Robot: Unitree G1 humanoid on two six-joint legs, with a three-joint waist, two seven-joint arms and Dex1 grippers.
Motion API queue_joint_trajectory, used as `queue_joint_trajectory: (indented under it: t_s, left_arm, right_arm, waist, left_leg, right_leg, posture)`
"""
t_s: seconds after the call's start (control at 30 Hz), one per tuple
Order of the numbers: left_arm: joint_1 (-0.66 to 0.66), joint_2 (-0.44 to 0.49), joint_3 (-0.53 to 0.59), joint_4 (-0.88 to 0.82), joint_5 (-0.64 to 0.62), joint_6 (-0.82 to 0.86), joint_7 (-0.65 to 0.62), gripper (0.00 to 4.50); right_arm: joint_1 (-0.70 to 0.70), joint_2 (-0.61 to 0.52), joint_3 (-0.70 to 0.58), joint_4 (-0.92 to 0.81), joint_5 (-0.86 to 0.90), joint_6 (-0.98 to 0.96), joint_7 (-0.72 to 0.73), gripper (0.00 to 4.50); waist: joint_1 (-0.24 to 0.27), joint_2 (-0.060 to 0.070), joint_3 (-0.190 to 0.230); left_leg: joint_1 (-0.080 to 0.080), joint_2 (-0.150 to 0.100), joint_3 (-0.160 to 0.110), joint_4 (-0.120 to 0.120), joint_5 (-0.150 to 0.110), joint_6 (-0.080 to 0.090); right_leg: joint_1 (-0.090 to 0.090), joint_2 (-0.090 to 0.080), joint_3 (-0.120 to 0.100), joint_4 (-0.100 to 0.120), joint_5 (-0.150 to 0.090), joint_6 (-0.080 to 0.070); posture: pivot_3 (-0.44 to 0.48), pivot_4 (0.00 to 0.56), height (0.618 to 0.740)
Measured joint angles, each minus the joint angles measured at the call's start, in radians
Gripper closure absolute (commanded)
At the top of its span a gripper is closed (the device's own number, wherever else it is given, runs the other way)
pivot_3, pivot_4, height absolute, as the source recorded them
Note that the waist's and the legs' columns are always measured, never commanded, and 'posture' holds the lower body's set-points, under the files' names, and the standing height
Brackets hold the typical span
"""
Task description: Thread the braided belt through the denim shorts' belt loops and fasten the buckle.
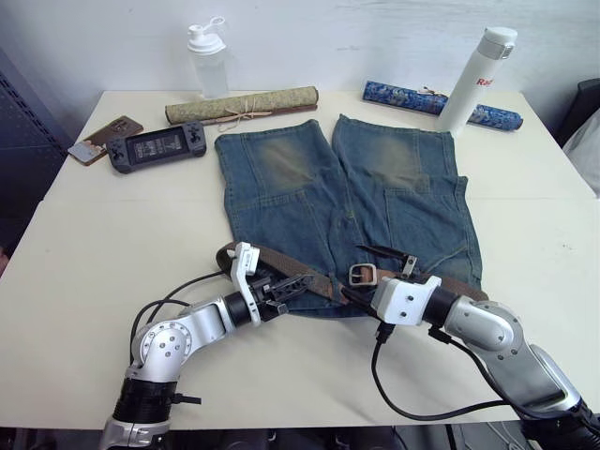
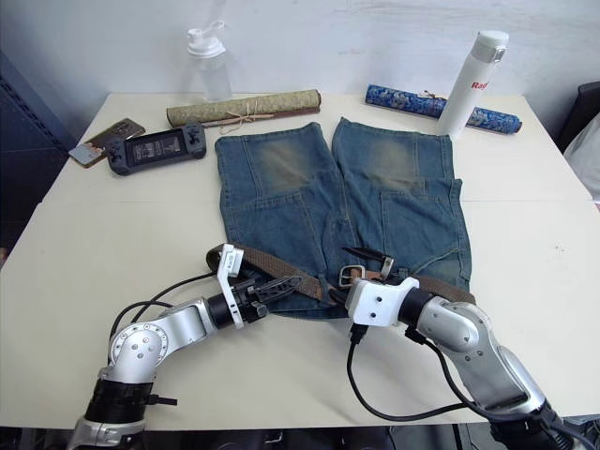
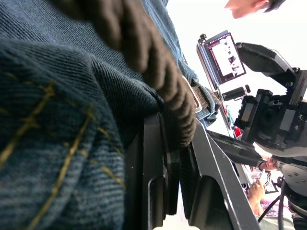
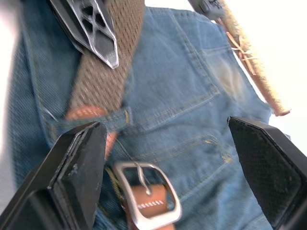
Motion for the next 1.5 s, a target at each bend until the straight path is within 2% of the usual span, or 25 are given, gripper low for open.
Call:
queue_joint_trajectory:
  t_s: [0.6,0.73,0.83,1.03,1.5]
  left_arm:
    - [-0.001,-0.035,0.042,0.001,0.008,0.043,0.006,4.50]
    - [0.002,-0.073,0.085,0.009,-0.027,0.080,0.037,4.50]
    - [0.016,-0.107,0.136,0.017,-0.111,0.116,0.074,4.50]
    - [0.021,-0.128,0.175,0.042,-0.192,0.149,0.132,4.50]
    - [0.016,-0.125,0.169,0.046,-0.216,0.164,0.156,4.50]
  right_arm:
    - [-0.013,-0.003,0.021,0.092,-0.219,-0.181,-0.037,0.23]
    - [-0.026,-0.003,0.036,0.106,-0.242,-0.201,-0.037,0.23]
    - [-0.033,-0.003,0.041,0.111,-0.249,-0.212,-0.037,0.23]
    - [-0.025,-0.003,0.027,0.111,-0.248,-0.216,-0.039,0.23]
    - [-0.001,0.054,0.033,0.104,-0.277,-0.214,-0.096,0.23]
  waist:
    - [-0.003,-0.001,-0.001]
    - [-0.003,-0.001,-0.001]
    - [-0.003,-0.001,-0.001]
    - [-0.003,-0.001,-0.001]
    - [-0.003,-0.002,-0.001]
  left_leg:
    - [0.006,0.001,-0.002,0.001,0.000,0.000]
    - [0.014,0.002,-0.002,-0.001,-0.001,-0.001]
    - [0.015,0.002,-0.002,-0.001,-0.001,-0.002]
    - [0.015,0.002,-0.002,-0.001,-0.001,-0.002]
    - [0.014,0.002,-0.002,-0.001,-0.001,-0.002]
  right_leg:
    - [0.007,0.000,0.000,0.000,0.000,0.000]
    - [0.015,-0.003,0.000,-0.002,0.000,0.000]
    - [0.015,-0.004,0.000,-0.002,0.000,0.000]
    - [0.015,-0.004,0.000,-0.002,0.000,0.000]
    - [0.015,-0.003,0.000,-0.002,0.000,-0.001]
  posture:
    - [0.000,0.150,0.717]
    - [0.000,0.150,0.717]
    - [0.000,0.150,0.717]
    - [0.000,0.150,0.717]
    - [0.000,0.150,0.717]
